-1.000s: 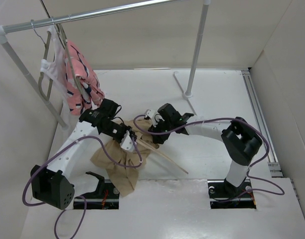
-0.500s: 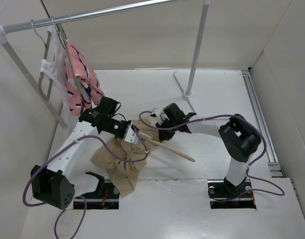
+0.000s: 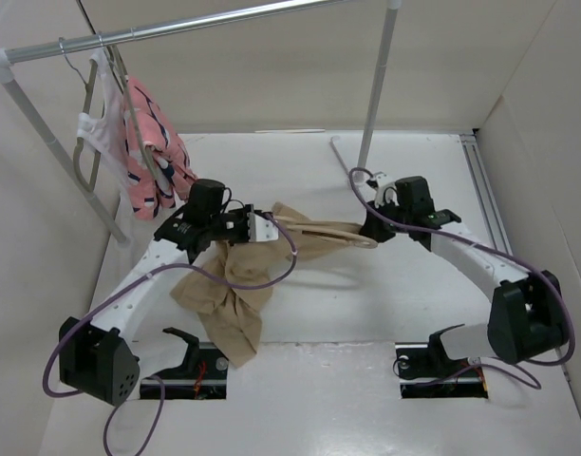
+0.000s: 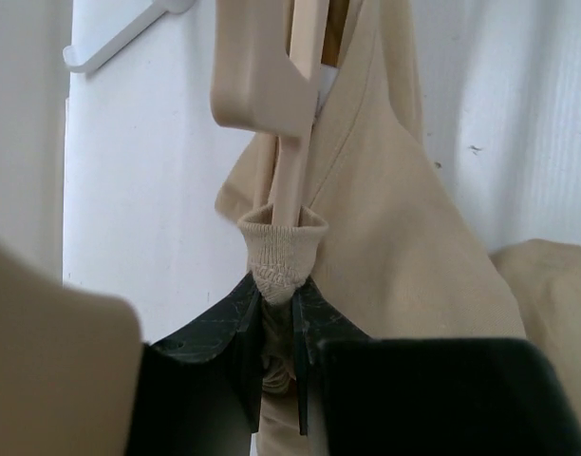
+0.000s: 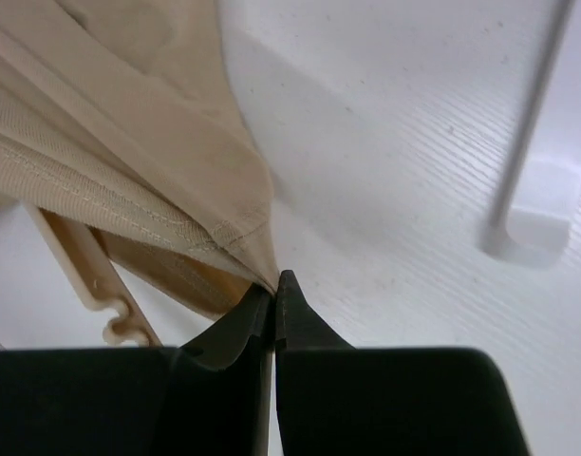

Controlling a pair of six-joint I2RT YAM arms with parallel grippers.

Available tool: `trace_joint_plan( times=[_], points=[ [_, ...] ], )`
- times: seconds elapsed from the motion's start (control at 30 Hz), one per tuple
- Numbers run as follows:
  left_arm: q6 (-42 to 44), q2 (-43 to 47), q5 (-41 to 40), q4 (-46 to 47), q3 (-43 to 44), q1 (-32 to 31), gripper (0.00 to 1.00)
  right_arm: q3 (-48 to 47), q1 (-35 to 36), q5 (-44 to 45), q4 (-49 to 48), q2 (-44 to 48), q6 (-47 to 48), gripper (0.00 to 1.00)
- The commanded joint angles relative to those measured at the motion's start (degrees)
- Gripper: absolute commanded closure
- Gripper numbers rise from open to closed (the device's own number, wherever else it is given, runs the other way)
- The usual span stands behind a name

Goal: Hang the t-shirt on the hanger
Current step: Place tshirt on hanger

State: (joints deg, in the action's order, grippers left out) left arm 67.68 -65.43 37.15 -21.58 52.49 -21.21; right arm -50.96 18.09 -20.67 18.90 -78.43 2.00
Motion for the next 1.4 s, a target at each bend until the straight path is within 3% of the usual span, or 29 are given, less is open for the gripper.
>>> trace_joint_plan(
  times=[0.0,0.17,0.33,0.5,0.63,0.7,0.83,1.0,1.03,1.17,1.27,1.3,1.37],
  points=[
    [-5.88,-0.4,-16.39,4.97,0.07,1.88,1.0,-0.89,-8.13,8.27,10.98,4.41,2.65,1.0],
    [-5.81,-1.02,-23.25,8.39,-1.33,1.88,1.0,-3.79,-12.98,9.59,16.08,9.52,3.89,1.0],
    [-7.21,-2.33,-26.33,11.48,-1.43,1.88,1.0,-7.92,-12.99,11.17,21.43,8.65,6.96,1.0],
    [2.0,-1.63,-26.34,9.81,-3.62,1.88,1.0,-11.43,-12.99,6.34,21.27,10.32,8.55,1.0],
    [6.59,-2.15,-26.34,5.68,-3.89,1.35,1.0,-17.76,-6.41,16.07,24.25,9.1,8.55,1.0],
    [7.9,-3.04,-26.34,4.27,-3.27,-0.49,1.0,-20.84,-1.4,16.89,25.48,6.2,9.07,1.0],
    [3.26,-4.35,-17.92,1.73,1.54,-1.02,1.0,-22.42,4.84,11.55,21.55,3.56,9.17,1.0],
    [0.79,-4.36,-5.35,-2.58,5.6,-1.02,1.0,-23.13,7.49,-2.5,14.87,0.83,7.76,1.0],
    [1.31,-4.36,-3.15,-3.54,6.13,-1.02,1.0,-23.13,7.49,-3.84,13.2,0.83,7.76,0.95],
    [3.78,-2.17,4.42,-6.01,6.13,-1.02,1.0,-23.47,6.35,-6.4,14.41,0.83,10.38,0.58],
    [4.3,-2.16,4.95,-6.63,6.13,-1.02,1.0,-26.29,8.52,-3.52,18.09,1.96,12.94,0.46],
    [4.3,-2.77,4.95,-7.24,6.13,-1.02,1.0,-28.91,9.85,-2.11,19.15,1.97,14.86,0.37],
    [4.3,-2.77,5.48,-7.24,6.13,-1.02,1.0,-31.03,13.01,0.36,20.82,1.97,17.15,0.33]
  ],
)
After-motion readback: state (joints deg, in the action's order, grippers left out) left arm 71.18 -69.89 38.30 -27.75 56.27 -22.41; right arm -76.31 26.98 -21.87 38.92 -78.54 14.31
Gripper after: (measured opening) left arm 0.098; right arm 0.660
